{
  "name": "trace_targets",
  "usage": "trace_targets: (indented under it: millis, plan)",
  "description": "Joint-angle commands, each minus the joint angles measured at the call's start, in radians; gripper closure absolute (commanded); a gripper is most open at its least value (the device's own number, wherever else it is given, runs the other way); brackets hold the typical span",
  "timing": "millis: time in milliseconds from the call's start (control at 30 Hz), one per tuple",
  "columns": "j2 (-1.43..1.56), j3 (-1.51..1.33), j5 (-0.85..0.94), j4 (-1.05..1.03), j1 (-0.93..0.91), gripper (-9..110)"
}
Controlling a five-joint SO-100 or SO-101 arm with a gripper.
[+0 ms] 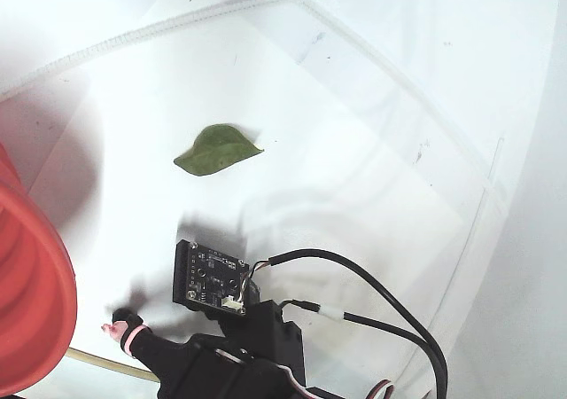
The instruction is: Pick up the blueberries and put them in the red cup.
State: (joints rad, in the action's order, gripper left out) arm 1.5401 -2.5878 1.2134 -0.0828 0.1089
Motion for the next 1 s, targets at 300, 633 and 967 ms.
trace_targets:
  millis: [300,633,967]
  plan:
    - [0.009,-0.002,-0.057,-0.003,0.074,86]
    - [-0.018,-0.012,-0.002,0.049,0.043,86]
    - [-0.054,-0.014,0.021,0.092,0.032,86]
